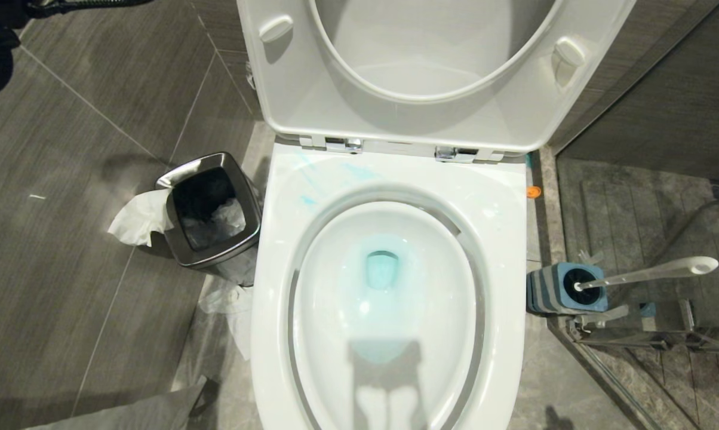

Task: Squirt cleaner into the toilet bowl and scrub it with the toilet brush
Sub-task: Flush the toilet

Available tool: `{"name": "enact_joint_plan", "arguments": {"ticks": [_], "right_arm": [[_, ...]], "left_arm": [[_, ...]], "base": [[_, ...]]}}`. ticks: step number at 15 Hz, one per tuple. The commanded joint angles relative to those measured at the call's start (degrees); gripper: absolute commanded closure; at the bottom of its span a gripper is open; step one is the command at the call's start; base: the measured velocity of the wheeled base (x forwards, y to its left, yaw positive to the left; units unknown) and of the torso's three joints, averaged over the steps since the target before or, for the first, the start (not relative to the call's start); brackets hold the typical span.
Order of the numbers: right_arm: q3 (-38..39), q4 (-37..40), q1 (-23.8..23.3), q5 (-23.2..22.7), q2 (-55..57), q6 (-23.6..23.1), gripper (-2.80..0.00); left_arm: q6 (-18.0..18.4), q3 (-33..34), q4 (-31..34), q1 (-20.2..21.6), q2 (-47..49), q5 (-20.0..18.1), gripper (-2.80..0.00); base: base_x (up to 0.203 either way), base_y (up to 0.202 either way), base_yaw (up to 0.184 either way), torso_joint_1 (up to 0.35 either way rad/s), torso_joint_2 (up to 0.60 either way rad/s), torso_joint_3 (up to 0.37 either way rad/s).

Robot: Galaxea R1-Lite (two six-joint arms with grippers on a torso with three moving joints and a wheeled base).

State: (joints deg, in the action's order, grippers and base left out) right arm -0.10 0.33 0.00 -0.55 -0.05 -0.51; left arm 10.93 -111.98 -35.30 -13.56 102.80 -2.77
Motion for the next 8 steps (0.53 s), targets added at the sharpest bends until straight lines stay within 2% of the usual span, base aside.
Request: {"name": "enact_joint_plan", "arguments": {"ticks": [1,8], "right_arm": [[0.01,0.02,0.0,0.02,0.05,-0.02,0.0],[0.01,0.02,0.0,0.02,0.05,-0.02,0.0]], "left_arm": [[0.05,0.01,-0.03,-1.92,-1.85,-0.05,0.0],[0.75,0.01,0.5,-5.4,-1.02,0.74,0.0]], "base": [[0.0,0.0,0.0,0.0,0.0,0.0],[0.0,0.0,0.0,0.0,0.0,0.0]]}}
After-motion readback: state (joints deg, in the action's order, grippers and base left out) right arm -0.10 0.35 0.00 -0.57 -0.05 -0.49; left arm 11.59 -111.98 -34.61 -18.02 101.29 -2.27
